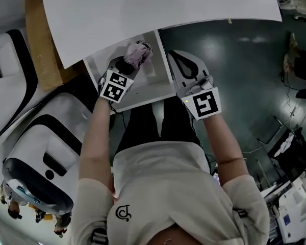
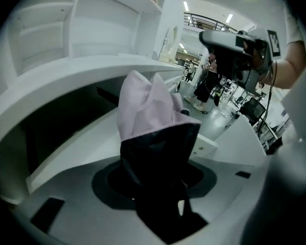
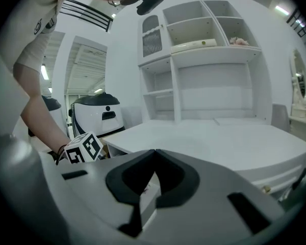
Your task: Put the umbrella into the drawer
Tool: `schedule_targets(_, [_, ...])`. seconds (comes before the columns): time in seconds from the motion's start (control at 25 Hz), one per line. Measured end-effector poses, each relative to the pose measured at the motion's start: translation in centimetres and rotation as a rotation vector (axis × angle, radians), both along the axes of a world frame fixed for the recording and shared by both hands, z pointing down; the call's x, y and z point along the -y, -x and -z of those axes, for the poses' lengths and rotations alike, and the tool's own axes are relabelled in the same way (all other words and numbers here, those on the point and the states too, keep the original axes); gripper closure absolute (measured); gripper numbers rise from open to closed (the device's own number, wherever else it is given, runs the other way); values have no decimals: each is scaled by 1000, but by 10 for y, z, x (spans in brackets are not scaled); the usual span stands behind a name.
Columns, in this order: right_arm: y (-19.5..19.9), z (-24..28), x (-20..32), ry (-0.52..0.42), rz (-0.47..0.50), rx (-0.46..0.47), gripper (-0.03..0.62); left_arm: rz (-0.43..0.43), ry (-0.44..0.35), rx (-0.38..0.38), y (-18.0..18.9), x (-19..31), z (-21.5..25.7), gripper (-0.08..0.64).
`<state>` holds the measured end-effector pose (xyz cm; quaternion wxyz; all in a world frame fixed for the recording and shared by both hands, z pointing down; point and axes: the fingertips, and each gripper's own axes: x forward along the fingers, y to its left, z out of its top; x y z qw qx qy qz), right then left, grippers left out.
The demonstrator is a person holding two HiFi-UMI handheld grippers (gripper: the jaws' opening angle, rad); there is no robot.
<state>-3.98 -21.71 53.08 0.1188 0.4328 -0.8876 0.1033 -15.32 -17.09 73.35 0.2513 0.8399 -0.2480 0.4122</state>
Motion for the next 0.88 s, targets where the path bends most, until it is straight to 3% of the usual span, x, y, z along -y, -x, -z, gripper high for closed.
schedule_targets(0.28, [10, -22, 8, 29, 7, -2, 584, -2, 103, 50, 9, 1, -53, 334])
schedule_targets(0.68, [19, -31, 21, 37, 1, 11, 584, -66, 148, 95, 12, -1, -87, 330])
schedule_targets(0.88, [19, -27, 17, 49, -5, 28, 584, -46, 179, 106, 14, -8, -93, 322])
